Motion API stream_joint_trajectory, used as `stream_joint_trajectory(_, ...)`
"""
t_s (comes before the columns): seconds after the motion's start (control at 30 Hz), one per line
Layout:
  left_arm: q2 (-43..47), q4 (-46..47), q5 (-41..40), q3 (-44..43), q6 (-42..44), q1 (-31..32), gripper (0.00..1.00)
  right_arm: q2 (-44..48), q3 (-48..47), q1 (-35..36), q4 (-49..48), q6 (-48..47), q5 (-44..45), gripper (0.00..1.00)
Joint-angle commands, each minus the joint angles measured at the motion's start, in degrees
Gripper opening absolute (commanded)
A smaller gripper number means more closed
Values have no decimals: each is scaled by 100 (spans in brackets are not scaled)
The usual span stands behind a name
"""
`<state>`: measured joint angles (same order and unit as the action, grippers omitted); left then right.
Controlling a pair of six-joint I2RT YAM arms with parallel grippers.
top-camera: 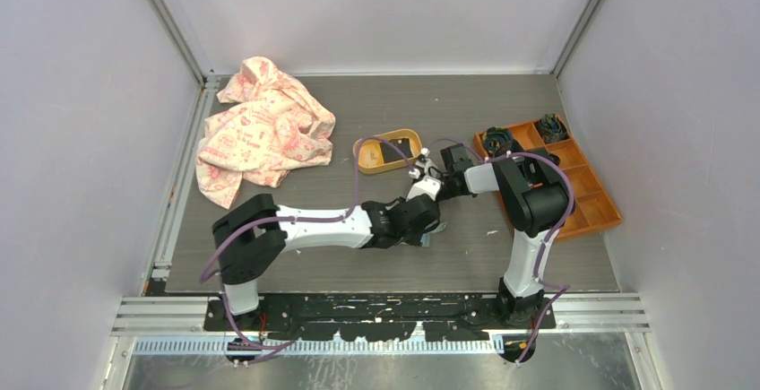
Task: Put the credit cards into the card holder
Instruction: Insert the credit card into the card holder.
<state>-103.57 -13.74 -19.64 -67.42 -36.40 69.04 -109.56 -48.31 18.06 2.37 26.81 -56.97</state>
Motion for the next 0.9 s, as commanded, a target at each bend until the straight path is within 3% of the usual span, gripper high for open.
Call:
stream_joint_trajectory(0.0,-360,-633,-317,-756,230,47,18,-72,-117,36,33,-211,371,10)
stream_joint_trajectory(0.23,-978,-1399,-667,-1444,314,36,11,-83,-141,39,124,-264,429,10)
stream_joint_trajectory(0.63,-945,-1358,-870,-1172,341,23,13,-155,-222,38,296,-395,406,11)
stream_joint_trajectory(0.87,-923,-1442,-1019,-1062,285,-39,17,-139,-255,39,331,-408,338,21)
